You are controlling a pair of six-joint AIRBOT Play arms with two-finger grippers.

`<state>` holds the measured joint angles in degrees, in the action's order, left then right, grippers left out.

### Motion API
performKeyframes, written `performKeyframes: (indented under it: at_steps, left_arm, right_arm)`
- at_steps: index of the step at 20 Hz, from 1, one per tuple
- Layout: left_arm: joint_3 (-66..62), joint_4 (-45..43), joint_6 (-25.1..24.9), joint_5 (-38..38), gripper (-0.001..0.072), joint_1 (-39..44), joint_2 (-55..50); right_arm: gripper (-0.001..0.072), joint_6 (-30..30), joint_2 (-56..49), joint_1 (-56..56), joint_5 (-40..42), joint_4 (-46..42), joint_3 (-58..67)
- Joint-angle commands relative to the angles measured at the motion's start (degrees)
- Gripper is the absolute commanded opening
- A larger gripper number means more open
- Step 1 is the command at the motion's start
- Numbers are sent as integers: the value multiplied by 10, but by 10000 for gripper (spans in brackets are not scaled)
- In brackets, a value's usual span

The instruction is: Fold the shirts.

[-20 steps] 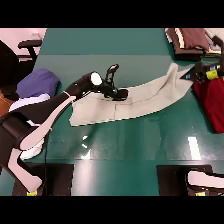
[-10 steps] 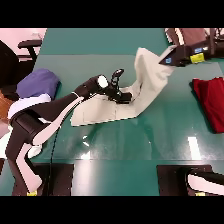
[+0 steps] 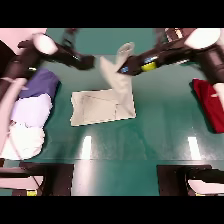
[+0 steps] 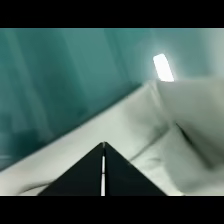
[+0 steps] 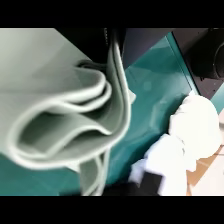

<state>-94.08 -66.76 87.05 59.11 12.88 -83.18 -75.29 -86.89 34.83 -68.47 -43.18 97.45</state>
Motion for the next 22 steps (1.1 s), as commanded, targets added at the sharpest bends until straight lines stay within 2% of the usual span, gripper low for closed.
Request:
performKeyframes:
  at_steps: [1,2,3,6,8,12,13,14,17,21,22]
  left_arm:
    - [-1,-57,0,23,21,-75,100]
    - [-1,-58,0,23,21,-86,117]
    - [-1,-57,0,23,21,-92,127]
    - [0,-49,0,33,21,-92,137]
    - [0,-48,0,55,21,-90,135]
    - [8,-43,0,65,20,-90,134]
    - [11,-39,0,64,21,-90,133]
    - [16,-30,0,62,21,-90,132]
    - [34,-10,-1,58,21,-88,128]
    - [43,-11,-20,49,20,-59,128]
    - [43,-11,-20,43,21,-52,128]
  right_arm:
    - [227,37,-71,102,100,2,1]
    - [467,51,-85,119,113,1,1]
    - [529,54,-92,125,112,-2,1]
    - [528,52,-82,91,44,-38,-11]
    - [528,51,-48,35,9,-55,-70]
    - [533,1,17,-109,30,-103,-241]
    - [586,-3,17,-144,38,-86,-272]
    - [595,-2,8,-167,38,-59,-292]
    - [592,3,-50,-187,37,-6,-308]
    - [588,18,-142,-144,42,77,-255]
    - [556,18,-162,-130,40,86,-232]
